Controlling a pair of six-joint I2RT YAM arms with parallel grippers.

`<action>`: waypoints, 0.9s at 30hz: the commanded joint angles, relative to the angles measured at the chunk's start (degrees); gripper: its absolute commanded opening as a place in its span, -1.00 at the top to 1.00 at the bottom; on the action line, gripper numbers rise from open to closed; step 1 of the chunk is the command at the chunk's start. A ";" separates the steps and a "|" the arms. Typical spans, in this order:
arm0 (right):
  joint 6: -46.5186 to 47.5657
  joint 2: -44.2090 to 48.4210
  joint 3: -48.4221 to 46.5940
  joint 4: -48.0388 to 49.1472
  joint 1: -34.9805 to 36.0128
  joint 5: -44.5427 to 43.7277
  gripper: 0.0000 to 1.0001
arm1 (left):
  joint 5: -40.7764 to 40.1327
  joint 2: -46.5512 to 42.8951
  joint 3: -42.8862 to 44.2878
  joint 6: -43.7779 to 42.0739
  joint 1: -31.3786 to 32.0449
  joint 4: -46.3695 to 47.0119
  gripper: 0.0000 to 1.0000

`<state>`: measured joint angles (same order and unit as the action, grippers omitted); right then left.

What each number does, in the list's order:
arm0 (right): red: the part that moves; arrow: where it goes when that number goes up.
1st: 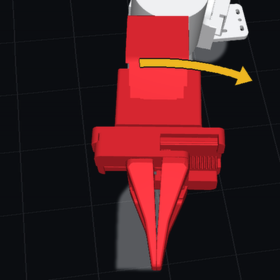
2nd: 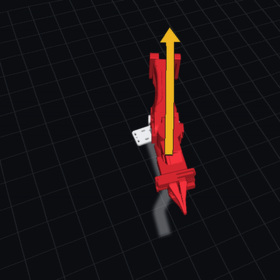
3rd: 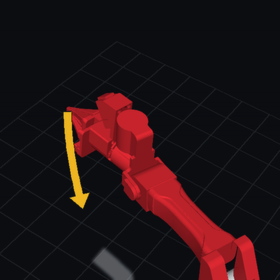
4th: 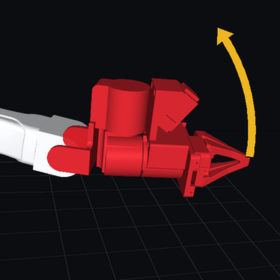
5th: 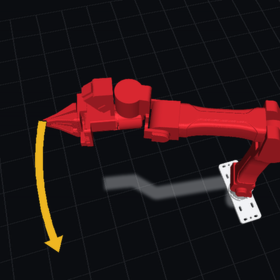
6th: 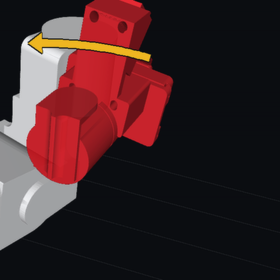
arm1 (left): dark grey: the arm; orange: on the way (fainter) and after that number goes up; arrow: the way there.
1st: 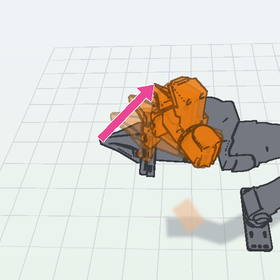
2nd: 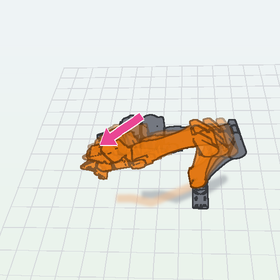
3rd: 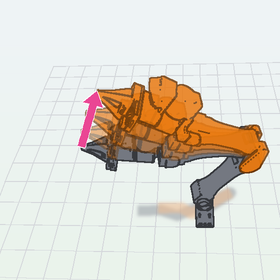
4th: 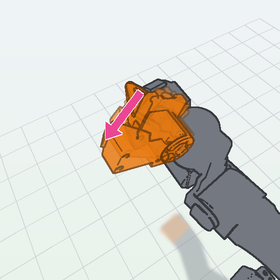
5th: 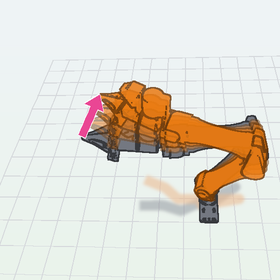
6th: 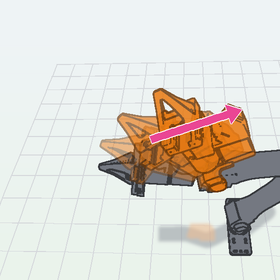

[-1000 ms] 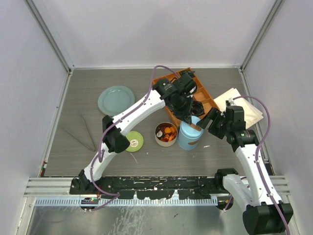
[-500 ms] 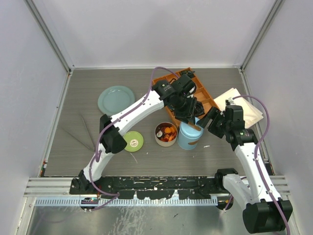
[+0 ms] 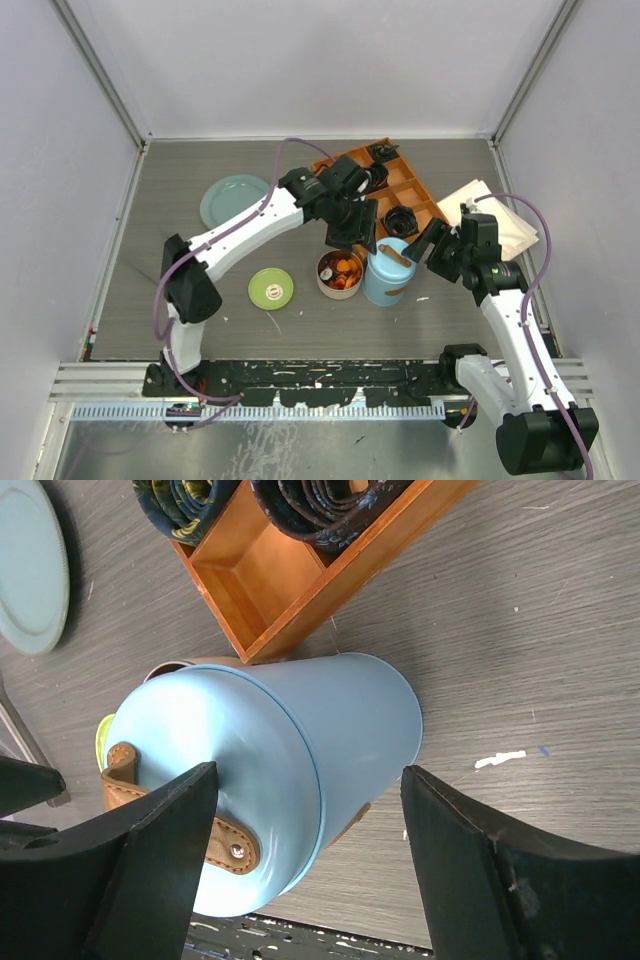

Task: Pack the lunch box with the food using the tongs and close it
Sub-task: Close the box lid on the packing box.

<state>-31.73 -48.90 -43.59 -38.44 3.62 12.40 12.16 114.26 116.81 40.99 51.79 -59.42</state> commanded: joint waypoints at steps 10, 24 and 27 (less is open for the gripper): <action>2.54 -0.61 -1.23 -3.49 -0.10 0.07 -0.57 | 3.63 -6.63 -14.02 3.63 -1.16 14.85 -0.22; 2.64 -0.47 -0.62 -3.66 -0.08 -0.51 -0.57 | 4.15 -12.42 -22.18 10.32 -1.12 25.81 -0.23; 2.69 -0.52 -0.44 -3.58 -0.10 -0.62 -0.58 | 5.23 -10.66 -21.80 10.34 -0.75 26.70 -0.24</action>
<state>-31.16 -48.90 -43.81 -39.05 3.60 12.71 14.87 104.33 94.78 49.93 50.61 -38.54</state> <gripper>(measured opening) 0.788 0.616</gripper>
